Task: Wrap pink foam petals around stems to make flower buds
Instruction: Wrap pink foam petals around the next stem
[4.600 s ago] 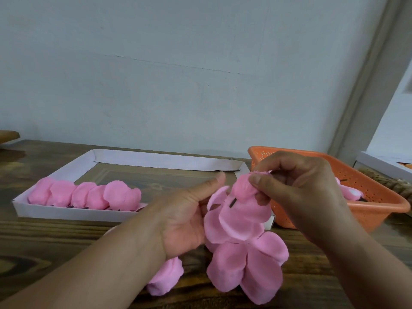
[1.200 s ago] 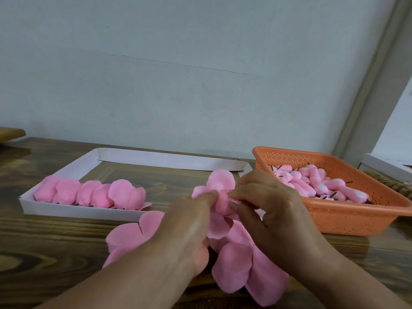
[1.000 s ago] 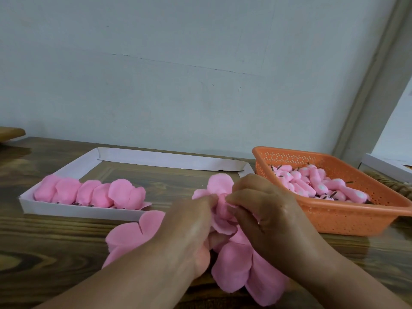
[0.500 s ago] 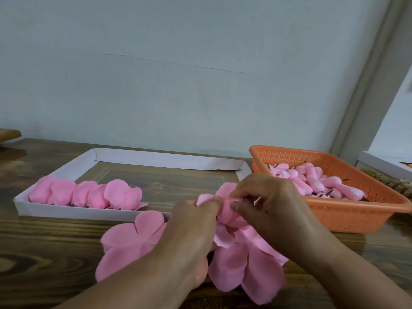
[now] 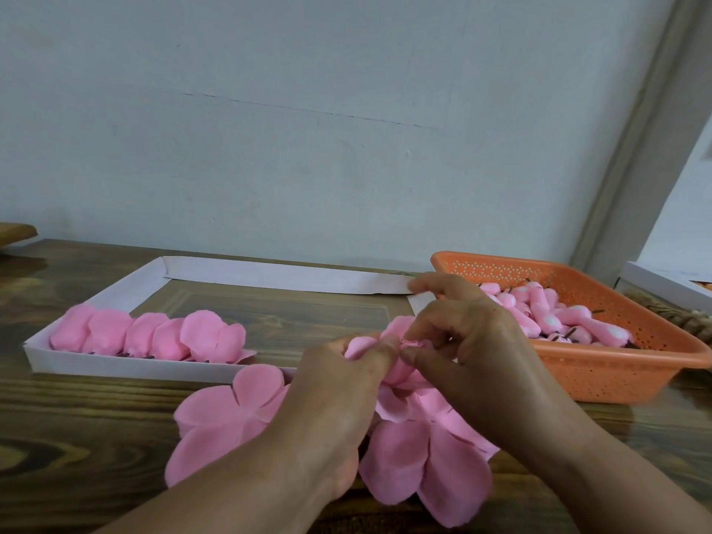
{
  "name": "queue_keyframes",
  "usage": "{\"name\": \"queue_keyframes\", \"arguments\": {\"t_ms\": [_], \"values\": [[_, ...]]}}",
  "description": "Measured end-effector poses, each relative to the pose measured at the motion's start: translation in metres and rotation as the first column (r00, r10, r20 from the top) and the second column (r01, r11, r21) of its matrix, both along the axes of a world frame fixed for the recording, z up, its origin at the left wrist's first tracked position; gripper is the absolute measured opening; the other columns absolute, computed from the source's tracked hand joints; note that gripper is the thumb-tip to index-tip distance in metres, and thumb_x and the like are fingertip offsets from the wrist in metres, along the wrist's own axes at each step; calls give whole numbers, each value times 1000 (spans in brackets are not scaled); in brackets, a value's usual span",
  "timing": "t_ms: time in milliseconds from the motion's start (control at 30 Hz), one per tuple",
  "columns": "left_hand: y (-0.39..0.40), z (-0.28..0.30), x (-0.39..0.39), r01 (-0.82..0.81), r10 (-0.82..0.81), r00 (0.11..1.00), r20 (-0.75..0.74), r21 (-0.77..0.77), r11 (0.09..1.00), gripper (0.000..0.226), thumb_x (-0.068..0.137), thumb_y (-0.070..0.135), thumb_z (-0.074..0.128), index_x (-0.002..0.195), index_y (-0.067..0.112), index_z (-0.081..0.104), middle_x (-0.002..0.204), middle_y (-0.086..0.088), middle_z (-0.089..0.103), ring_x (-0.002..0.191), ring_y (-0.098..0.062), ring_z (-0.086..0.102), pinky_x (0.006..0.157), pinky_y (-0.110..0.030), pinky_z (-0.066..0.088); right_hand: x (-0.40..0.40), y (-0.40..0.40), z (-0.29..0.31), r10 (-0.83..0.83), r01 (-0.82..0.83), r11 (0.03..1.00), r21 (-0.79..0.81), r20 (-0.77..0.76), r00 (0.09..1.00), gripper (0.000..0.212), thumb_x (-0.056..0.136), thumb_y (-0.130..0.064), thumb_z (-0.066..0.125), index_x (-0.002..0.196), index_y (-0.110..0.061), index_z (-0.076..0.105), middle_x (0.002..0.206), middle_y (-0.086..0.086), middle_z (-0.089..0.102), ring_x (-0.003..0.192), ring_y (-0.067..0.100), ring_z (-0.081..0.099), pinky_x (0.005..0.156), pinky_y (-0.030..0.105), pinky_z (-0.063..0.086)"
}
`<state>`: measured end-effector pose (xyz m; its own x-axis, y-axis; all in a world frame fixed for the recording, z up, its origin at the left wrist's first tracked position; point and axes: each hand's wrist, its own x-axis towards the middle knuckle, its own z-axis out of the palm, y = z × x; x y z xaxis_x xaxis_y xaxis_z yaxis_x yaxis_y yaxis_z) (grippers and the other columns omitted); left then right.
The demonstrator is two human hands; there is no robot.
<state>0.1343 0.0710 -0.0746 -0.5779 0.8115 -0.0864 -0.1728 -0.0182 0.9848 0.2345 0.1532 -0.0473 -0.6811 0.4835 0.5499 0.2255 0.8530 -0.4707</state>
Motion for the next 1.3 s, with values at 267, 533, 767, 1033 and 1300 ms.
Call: {"name": "queue_keyframes", "arguments": {"t_ms": [267, 533, 767, 1033, 1300], "values": [[2, -1, -1, -23, 24, 999, -27, 30, 999, 28, 86, 24, 66, 61, 36, 72, 64, 2, 72, 63, -11, 71, 70, -37, 57, 2, -1, 1, -18, 17, 997, -74, -15, 1000, 18, 76, -3, 72, 69, -17, 64, 69, -6, 61, 66, 10, 59, 59, 29, 49], [5, -6, -2, -22, 22, 1000, -3, 19, 1000, 25, 88, 22, 65, 66, 32, 73, 69, -2, 73, 75, -21, 72, 79, -43, 57, 0, 1, 1, -81, 81, 996, -43, 4, 997, 30, 76, -9, 73, 84, -30, 53, 60, -8, 52, 65, 1, 51, 59, 18, 43], [3, -7, -2, 56, -57, 998, 24, 46, 997, 19, 85, 20, 67, 69, 24, 75, 74, -6, 75, 71, -20, 73, 73, -37, 59, 5, 8, 7, -2, 8, 999, -53, 108, 994, 11, 79, -13, 70, 76, -22, 67, 83, -10, 64, 82, 0, 57, 72, 15, 43], [3, 0, -5, 38, -38, 999, 6, 54, 998, 26, 85, -4, 52, 75, 7, 74, 83, -19, 73, 86, -34, 71, 84, -49, 56, 2, 16, -3, -116, 97, 985, -144, -132, 984, 20, 77, -1, 68, 67, -17, 66, 59, -4, 63, 62, 9, 57, 56, 23, 45], [6, 0, -4, -69, 67, 991, 120, 15, 998, 32, 96, 19, 54, 68, 13, 68, 64, -7, 72, 64, -24, 72, 50, -29, 55, -2, 10, -9, -114, 116, 993, 25, -81, 990, 12, 78, -3, 68, 71, -12, 66, 58, -5, 59, 61, 12, 54, 55, 27, 43]]}}
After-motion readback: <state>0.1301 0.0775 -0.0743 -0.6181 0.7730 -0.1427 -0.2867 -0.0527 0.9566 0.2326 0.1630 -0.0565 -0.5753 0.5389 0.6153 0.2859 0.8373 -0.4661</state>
